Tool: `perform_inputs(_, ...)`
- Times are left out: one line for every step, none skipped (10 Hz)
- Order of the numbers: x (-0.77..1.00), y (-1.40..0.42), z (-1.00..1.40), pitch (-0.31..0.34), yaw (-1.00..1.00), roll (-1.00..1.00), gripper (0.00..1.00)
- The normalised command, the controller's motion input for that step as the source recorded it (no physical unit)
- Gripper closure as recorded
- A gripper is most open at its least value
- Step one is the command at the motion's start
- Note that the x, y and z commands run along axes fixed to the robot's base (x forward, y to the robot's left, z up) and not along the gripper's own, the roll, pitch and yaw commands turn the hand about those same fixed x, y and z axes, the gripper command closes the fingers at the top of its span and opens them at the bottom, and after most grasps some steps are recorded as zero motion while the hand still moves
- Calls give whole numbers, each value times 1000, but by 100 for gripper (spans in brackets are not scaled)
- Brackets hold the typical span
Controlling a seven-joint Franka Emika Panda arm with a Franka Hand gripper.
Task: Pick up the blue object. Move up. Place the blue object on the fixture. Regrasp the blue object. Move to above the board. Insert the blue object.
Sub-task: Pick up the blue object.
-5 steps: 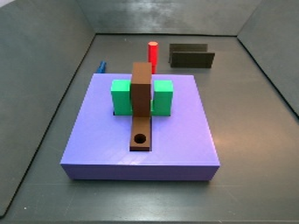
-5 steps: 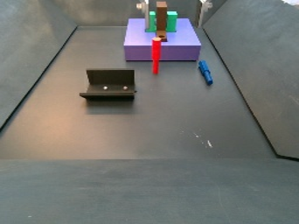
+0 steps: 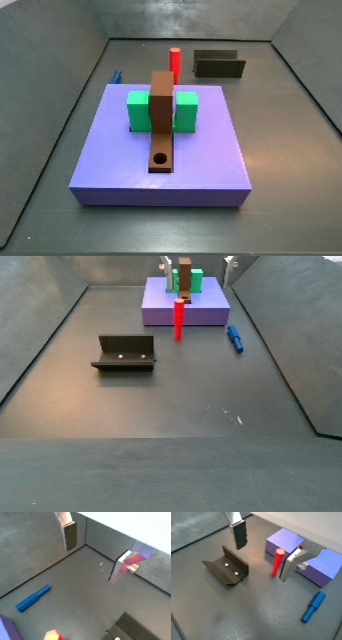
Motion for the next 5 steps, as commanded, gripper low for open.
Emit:
perform_inputs(-866, -77, -297, -159, -137, 0, 0)
perform_inputs(-849, -80, -280, -187, -114, 0, 0)
perform_inputs(-714, -277, -277, -210, -46, 0, 0)
perform_inputs(-520, -489, -343, -239, 0, 7, 0)
perform_inputs(-440, -589, -431, -260, 0, 33, 0)
